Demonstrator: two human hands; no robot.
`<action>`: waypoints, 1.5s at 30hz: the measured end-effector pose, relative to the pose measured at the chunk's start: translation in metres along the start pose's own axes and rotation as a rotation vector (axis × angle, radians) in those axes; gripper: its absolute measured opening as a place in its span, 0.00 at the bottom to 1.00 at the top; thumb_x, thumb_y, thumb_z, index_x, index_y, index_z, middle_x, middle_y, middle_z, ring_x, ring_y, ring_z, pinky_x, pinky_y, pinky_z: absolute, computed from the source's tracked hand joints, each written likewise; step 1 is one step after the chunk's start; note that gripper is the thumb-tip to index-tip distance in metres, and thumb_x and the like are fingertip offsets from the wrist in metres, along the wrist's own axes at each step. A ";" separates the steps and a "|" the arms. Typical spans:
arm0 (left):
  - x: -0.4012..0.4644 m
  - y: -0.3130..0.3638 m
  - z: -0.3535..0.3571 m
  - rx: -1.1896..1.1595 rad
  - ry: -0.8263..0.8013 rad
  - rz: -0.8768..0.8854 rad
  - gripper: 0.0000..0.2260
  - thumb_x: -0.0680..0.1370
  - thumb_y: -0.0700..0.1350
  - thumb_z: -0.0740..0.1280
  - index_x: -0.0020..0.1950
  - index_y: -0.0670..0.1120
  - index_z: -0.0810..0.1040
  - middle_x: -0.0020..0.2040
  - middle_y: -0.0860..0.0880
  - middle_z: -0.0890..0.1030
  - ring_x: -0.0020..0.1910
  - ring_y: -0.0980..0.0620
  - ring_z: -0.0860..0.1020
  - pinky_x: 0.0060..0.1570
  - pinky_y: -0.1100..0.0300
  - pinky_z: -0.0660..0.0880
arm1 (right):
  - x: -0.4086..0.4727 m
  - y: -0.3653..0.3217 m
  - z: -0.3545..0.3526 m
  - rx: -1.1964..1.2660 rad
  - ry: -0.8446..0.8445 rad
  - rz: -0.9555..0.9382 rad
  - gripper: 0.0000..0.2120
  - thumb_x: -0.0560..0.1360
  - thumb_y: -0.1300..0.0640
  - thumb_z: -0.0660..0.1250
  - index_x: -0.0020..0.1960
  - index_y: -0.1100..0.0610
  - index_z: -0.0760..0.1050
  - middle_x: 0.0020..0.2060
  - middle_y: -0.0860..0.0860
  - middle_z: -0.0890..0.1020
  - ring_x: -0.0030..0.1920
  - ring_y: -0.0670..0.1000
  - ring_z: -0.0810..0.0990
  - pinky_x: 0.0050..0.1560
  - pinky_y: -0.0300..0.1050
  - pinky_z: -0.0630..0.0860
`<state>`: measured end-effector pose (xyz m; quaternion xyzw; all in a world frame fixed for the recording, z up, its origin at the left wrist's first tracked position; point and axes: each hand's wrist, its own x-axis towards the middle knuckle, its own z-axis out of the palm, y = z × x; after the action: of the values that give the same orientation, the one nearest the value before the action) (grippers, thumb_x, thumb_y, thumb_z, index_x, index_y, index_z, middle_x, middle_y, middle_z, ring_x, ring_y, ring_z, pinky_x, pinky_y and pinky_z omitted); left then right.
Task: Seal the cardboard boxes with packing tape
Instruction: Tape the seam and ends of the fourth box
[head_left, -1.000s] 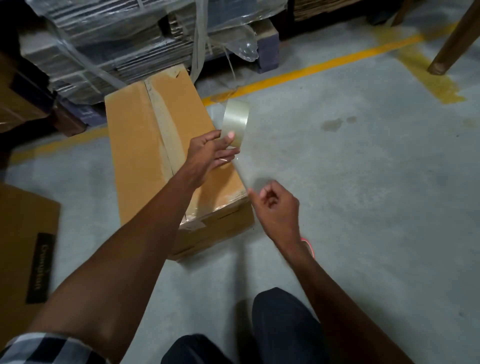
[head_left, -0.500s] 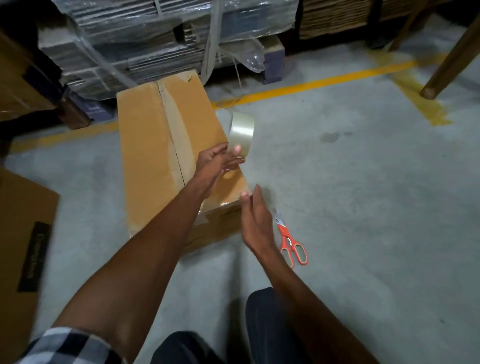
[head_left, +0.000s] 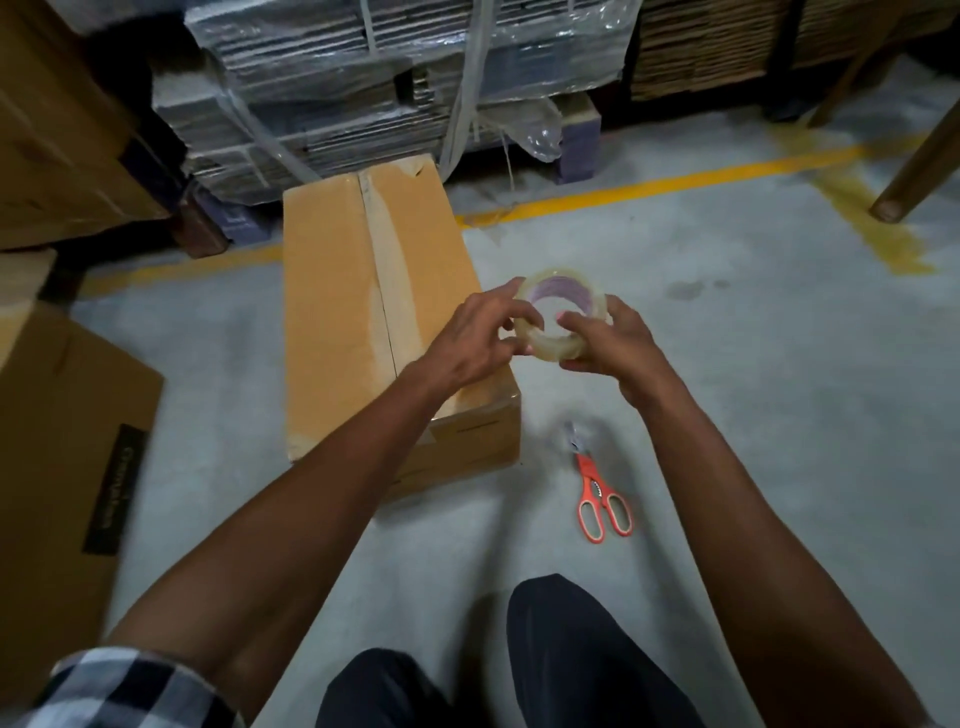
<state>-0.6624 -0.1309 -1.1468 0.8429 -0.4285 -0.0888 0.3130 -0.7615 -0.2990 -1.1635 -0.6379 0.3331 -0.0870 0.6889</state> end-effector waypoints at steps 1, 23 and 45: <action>0.000 0.005 0.001 0.001 0.044 0.009 0.17 0.73 0.35 0.77 0.60 0.45 0.84 0.67 0.39 0.79 0.57 0.42 0.82 0.53 0.54 0.80 | 0.001 0.002 -0.001 0.076 0.047 0.010 0.18 0.74 0.56 0.74 0.63 0.57 0.78 0.59 0.59 0.81 0.50 0.57 0.86 0.40 0.50 0.85; -0.071 0.045 0.143 -0.556 -0.090 -0.432 0.33 0.80 0.34 0.60 0.83 0.53 0.59 0.80 0.52 0.65 0.80 0.52 0.61 0.65 0.65 0.67 | 0.001 0.113 -0.002 0.436 0.446 0.319 0.26 0.75 0.58 0.72 0.69 0.61 0.66 0.52 0.62 0.81 0.35 0.52 0.85 0.45 0.53 0.84; -0.145 -0.083 -0.037 0.035 0.831 -0.757 0.17 0.76 0.48 0.71 0.65 0.50 0.79 0.61 0.48 0.81 0.59 0.46 0.78 0.61 0.44 0.76 | -0.010 0.071 0.092 -0.048 -0.069 0.189 0.33 0.74 0.30 0.63 0.71 0.48 0.74 0.65 0.47 0.79 0.64 0.51 0.78 0.69 0.57 0.73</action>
<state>-0.6814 0.0352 -1.1854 0.9071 0.0620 0.1519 0.3876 -0.7389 -0.2059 -1.2301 -0.6226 0.3699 0.0083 0.6896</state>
